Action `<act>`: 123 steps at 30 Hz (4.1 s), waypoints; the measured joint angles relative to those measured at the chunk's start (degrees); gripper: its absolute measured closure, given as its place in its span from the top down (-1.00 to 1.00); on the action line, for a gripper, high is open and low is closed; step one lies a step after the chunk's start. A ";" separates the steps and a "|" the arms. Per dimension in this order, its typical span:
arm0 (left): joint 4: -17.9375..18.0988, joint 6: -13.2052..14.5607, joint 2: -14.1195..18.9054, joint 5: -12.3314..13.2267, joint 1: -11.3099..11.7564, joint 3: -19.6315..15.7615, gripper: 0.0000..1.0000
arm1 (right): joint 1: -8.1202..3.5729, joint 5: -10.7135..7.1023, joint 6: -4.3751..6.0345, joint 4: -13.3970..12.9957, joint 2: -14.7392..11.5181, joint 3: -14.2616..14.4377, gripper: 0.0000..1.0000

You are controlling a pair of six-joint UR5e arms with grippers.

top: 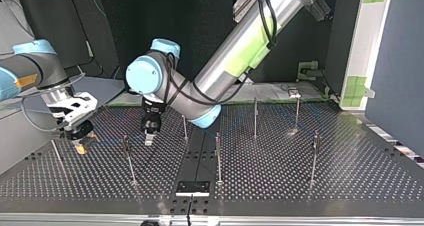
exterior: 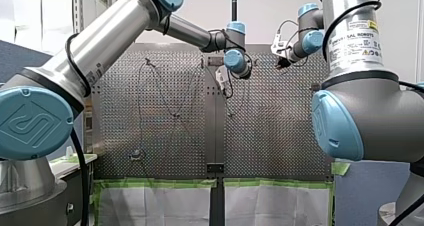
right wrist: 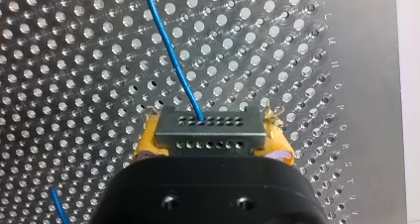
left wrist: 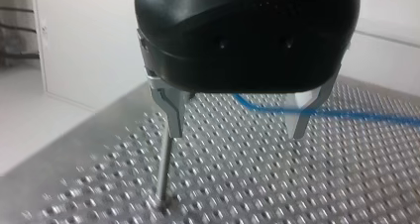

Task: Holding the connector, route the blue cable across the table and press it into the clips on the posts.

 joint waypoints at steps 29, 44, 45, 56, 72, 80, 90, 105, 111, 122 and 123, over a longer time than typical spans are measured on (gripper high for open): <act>9.50 3.64 16.42 -0.07 -0.05 -16.43 1.00 | 0.57 -0.17 -0.16 0.01 0.02 0.01 -1.00; 16.69 6.49 24.60 -4.16 -1.32 -24.62 1.00 | 0.71 -0.17 -0.35 0.01 0.03 0.05 -1.00; 17.25 6.28 25.17 -4.18 -1.44 -25.18 1.00 | 0.71 -0.18 -0.35 0.02 0.04 0.04 -1.00; 23.90 0.45 31.81 -5.24 -3.00 -31.83 1.00 | 0.81 -0.18 -0.50 0.02 0.10 0.09 -1.00; 33.19 -1.77 28.04 -9.67 -4.15 -41.14 1.00 | 1.52 -0.18 -0.75 0.10 0.19 0.11 -1.00; 38.28 -2.58 22.97 -11.43 -4.23 -46.22 1.00 | 1.58 -0.18 -0.79 0.10 0.19 0.10 -1.00; 44.40 -0.54 20.05 -12.02 -4.24 -52.33 1.00 | 1.32 -0.09 -0.79 0.06 0.24 0.10 -1.00; 53.23 0.63 19.99 -11.91 -4.23 -61.17 1.00 | 1.02 -0.06 -0.79 0.04 0.26 0.10 -1.00; 56.98 0.72 19.99 -11.99 -4.23 -64.92 1.00 | 1.00 -0.01 -0.79 0.09 0.26 0.11 -1.00; 63.54 0.73 19.99 -12.00 -4.22 -71.48 1.00 | 1.22 -0.02 -0.81 0.16 0.26 0.13 -1.00; 64.04 0.73 19.99 -12.00 -4.22 -71.98 1.00 | 1.21 -0.01 -0.86 0.16 0.26 0.14 -1.00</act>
